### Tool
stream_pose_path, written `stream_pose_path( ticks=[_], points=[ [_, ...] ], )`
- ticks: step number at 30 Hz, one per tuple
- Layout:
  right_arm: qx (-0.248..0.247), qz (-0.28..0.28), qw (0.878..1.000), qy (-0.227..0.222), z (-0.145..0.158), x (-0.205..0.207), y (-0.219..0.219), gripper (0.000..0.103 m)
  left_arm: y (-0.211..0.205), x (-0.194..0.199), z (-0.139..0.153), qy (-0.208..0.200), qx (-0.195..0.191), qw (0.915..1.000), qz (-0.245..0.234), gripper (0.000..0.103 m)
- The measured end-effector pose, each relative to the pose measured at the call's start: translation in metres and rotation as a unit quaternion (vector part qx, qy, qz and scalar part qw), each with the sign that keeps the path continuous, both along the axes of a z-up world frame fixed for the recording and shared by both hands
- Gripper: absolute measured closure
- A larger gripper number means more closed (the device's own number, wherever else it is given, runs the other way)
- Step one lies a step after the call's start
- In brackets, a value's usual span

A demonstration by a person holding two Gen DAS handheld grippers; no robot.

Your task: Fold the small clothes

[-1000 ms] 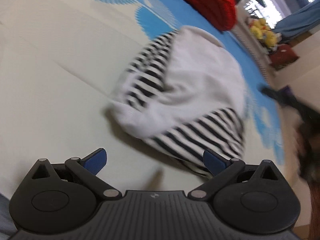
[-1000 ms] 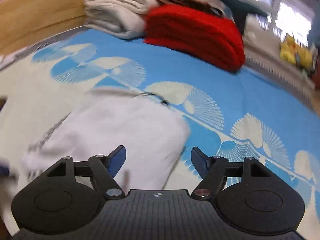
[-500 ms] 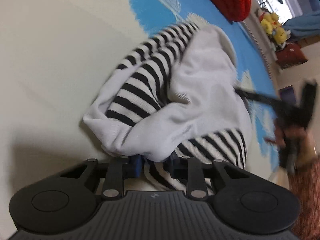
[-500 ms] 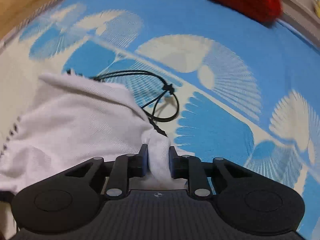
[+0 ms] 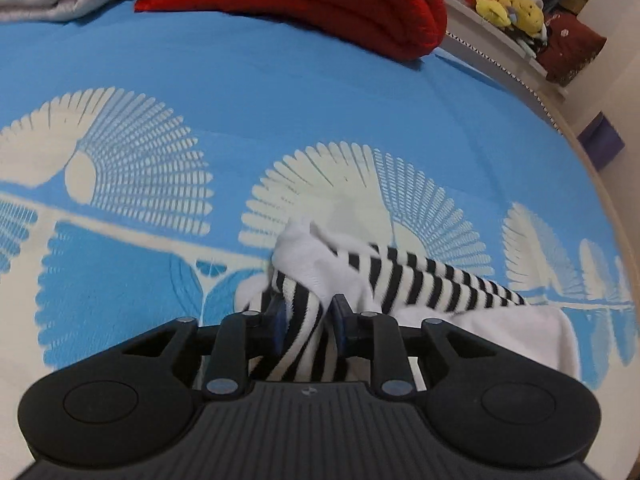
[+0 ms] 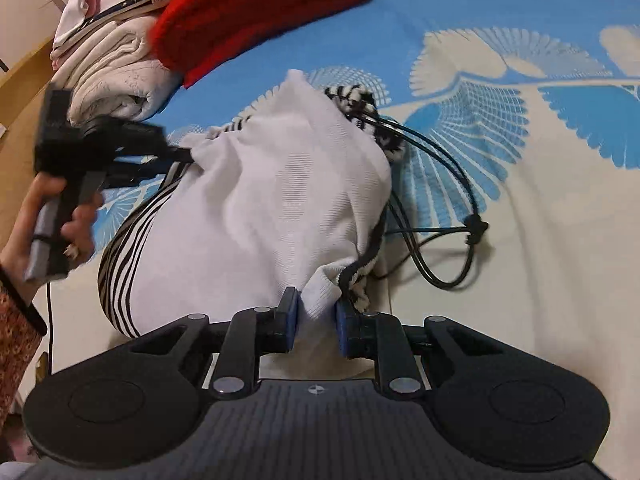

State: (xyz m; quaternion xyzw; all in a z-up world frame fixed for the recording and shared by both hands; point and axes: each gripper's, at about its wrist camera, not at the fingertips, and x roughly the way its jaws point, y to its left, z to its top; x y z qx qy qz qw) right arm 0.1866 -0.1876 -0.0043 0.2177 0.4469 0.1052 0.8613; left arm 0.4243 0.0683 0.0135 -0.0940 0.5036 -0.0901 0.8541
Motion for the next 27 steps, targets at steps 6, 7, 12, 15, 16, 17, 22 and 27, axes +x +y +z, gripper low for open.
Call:
stream_pose_path(
  ticks=[6,7,12,15,16,17,22,27],
  points=[
    [0.008,-0.004,1.0,-0.014,-0.007,0.003,-0.008,0.075,0.042,-0.014,0.013,-0.037,0.015,0.9964,0.075,0.011],
    [-0.006,-0.011,1.0,-0.025,-0.005,0.002,-0.007,0.062,0.05,-0.025,0.02,-0.045,0.025,0.9954,0.081,0.01],
    [-0.111,-0.026,0.99,-0.082,0.029,-0.018,0.005,0.047,0.071,-0.13,0.06,-0.096,0.103,0.9876,0.07,0.0],
    [-0.159,-0.017,0.976,-0.15,0.065,-0.061,0.025,0.017,0.07,-0.222,0.072,-0.139,0.141,0.9785,0.06,0.0],
    [-0.174,-0.019,0.968,-0.178,0.074,-0.082,0.033,0.011,0.07,-0.253,0.071,-0.139,0.133,0.9795,0.059,0.0],
    [-0.184,-0.021,0.962,-0.199,0.078,-0.103,0.041,0.01,0.067,-0.283,0.069,-0.133,0.121,0.9821,0.055,0.0],
    [-0.212,-0.034,0.952,-0.22,0.055,-0.191,0.068,0.009,0.048,-0.378,0.047,-0.124,0.087,0.9873,0.048,0.0],
    [-0.242,-0.023,0.946,-0.213,0.031,-0.234,0.085,0.009,0.026,-0.415,0.03,-0.167,0.129,0.9768,0.036,0.0]
  ],
)
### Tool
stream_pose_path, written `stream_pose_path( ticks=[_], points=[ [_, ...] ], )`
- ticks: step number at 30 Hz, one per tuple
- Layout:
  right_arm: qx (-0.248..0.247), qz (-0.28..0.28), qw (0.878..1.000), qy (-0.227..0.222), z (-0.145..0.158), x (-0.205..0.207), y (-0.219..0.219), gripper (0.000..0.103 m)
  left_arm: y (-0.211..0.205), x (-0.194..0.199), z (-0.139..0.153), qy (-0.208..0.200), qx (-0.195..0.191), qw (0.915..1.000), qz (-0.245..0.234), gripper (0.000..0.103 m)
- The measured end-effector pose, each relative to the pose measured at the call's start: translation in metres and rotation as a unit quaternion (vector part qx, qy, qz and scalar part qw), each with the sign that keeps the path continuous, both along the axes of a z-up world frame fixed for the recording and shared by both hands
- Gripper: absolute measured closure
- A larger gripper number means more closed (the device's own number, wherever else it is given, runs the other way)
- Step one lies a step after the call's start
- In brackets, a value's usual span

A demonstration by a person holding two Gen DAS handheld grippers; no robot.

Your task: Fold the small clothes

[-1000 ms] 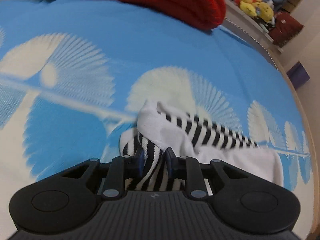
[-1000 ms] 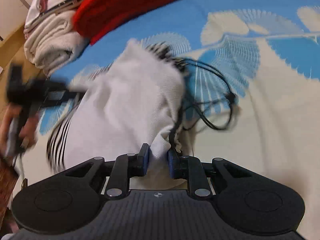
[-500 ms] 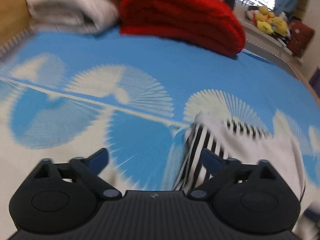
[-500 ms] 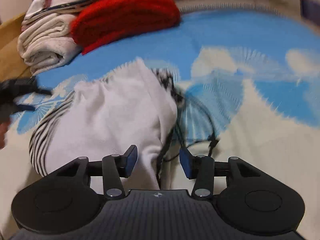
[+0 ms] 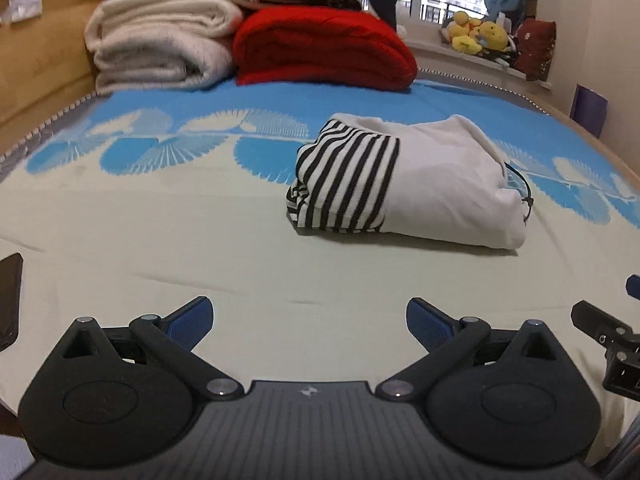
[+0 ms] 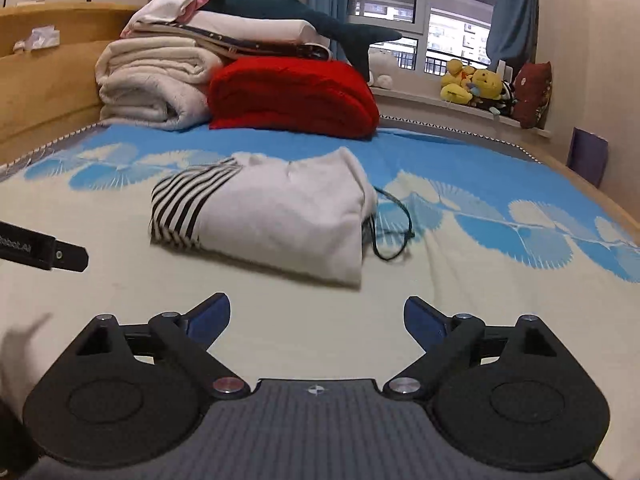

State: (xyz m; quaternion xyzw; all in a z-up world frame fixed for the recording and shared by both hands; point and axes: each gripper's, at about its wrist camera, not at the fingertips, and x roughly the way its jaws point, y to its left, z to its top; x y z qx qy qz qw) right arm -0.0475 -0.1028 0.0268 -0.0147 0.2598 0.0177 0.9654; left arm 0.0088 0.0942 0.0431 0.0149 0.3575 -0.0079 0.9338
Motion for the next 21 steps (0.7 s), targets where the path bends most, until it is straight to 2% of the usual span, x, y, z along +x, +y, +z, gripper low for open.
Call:
stream_pose_path(
  ticks=[5,13,21],
  points=[
    [-0.004,-0.011,1.0,-0.023,-0.004,-0.009,0.0,0.009,-0.01,-0.006,-0.003,-0.017,-0.004,0.9997,-0.017,0.0],
    [0.042,-0.023,0.999,0.011,-0.018,0.006,-0.011,0.009,-0.011,0.004,-0.011,-0.002,0.002,0.9999,-0.014,0.0],
    [-0.012,0.011,1.0,-0.008,-0.021,0.002,0.005,0.009,-0.013,0.006,-0.011,-0.004,0.001,0.9999,-0.015,0.0]
  ],
)
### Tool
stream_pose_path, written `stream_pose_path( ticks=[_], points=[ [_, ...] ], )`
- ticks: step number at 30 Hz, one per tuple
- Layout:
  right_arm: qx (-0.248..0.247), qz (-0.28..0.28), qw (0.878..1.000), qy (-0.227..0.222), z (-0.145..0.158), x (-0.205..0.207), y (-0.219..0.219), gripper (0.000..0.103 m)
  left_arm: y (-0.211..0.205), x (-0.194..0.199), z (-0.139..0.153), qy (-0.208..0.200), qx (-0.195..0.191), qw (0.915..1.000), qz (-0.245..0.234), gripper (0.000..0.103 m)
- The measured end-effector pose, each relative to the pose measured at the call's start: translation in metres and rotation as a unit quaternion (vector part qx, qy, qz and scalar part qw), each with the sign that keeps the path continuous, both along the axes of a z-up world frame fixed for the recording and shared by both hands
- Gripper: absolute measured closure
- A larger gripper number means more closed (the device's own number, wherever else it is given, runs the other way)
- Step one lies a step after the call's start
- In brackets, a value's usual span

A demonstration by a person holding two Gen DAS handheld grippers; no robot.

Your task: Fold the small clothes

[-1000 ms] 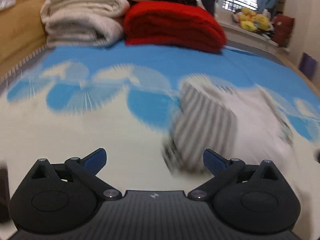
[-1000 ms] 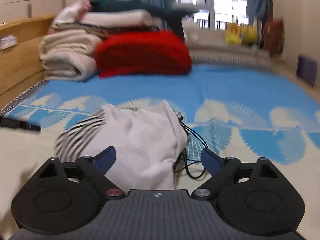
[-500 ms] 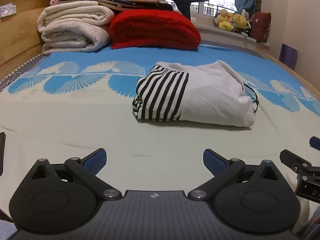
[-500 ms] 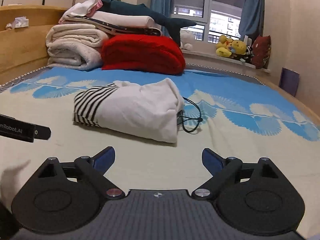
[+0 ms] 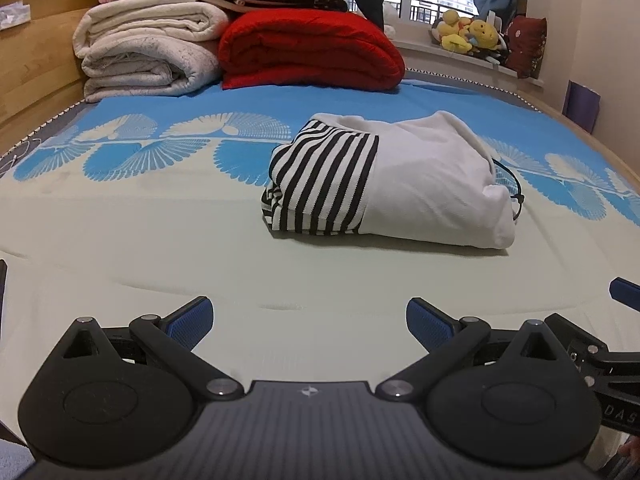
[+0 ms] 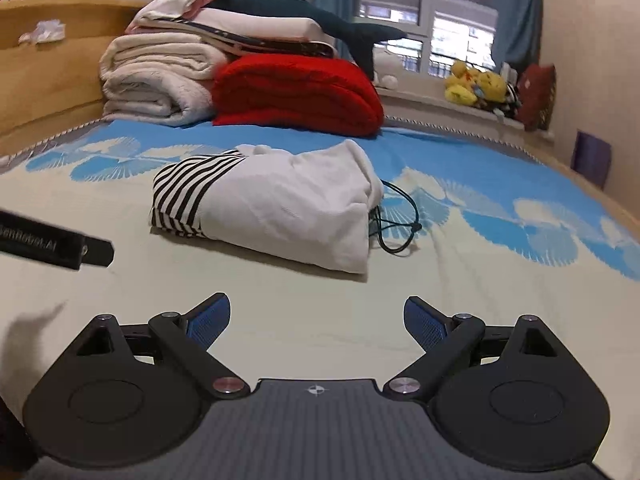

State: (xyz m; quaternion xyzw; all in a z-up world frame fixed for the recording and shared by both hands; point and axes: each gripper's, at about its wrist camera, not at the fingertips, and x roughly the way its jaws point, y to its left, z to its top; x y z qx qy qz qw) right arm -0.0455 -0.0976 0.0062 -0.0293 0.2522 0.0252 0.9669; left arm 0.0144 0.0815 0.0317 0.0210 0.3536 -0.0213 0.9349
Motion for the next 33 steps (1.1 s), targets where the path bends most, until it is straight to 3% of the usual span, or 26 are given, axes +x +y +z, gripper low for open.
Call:
stream_pose_path(
  ticks=[33],
  points=[
    [-0.004,-0.005,1.0,0.004,-0.0027,0.0044,0.0002,0.009,0.0009,0.0028,-0.0036,0.005,0.015,0.9999,0.002,0.0]
  ],
)
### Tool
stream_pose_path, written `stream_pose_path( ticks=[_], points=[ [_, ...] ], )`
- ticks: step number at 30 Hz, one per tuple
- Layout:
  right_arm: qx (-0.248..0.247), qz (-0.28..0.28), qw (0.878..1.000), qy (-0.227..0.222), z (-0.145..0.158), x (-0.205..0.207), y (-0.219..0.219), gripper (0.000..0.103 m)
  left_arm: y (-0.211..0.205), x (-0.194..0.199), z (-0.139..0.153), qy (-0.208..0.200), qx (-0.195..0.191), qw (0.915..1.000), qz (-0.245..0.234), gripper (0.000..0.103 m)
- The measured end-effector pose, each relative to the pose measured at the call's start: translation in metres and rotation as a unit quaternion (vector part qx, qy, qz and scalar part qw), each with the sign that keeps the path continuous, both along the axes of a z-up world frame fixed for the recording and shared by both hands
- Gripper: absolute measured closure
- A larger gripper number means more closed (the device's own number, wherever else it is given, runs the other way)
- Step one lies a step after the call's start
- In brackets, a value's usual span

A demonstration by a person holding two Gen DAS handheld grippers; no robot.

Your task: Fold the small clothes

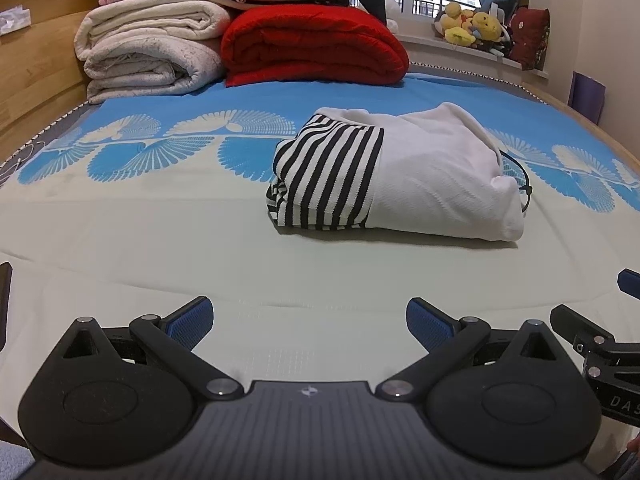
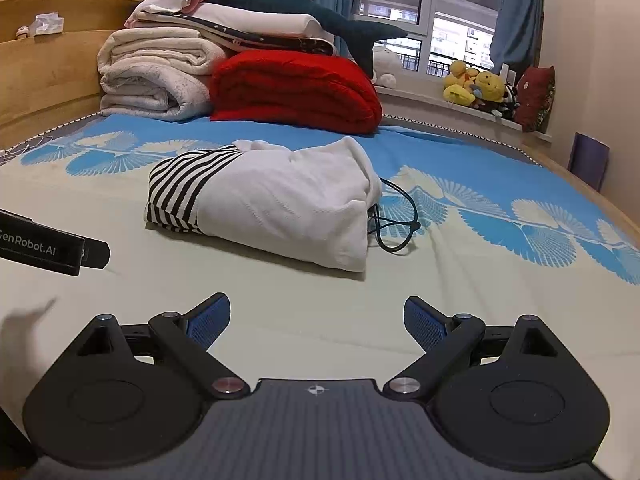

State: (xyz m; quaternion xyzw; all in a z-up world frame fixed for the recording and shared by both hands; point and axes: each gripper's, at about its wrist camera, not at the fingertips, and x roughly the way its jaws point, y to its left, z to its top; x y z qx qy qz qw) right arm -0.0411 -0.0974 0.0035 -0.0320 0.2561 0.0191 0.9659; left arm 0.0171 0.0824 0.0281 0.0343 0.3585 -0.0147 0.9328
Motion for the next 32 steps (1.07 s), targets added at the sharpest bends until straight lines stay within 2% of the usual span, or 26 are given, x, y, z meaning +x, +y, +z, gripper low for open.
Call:
stream_pose_path(
  ticks=[25,32],
  points=[
    [-0.002,0.001,1.0,-0.002,-0.0013,0.0007,0.0007,0.009,-0.0022,-0.0001,-0.0002,-0.002,0.003,1.0,-0.005,0.0],
    [0.001,0.005,1.0,-0.002,-0.0008,-0.0008,0.0011,0.009,-0.0036,-0.0024,0.0017,-0.013,0.003,0.9999,-0.005,0.0]
  ],
)
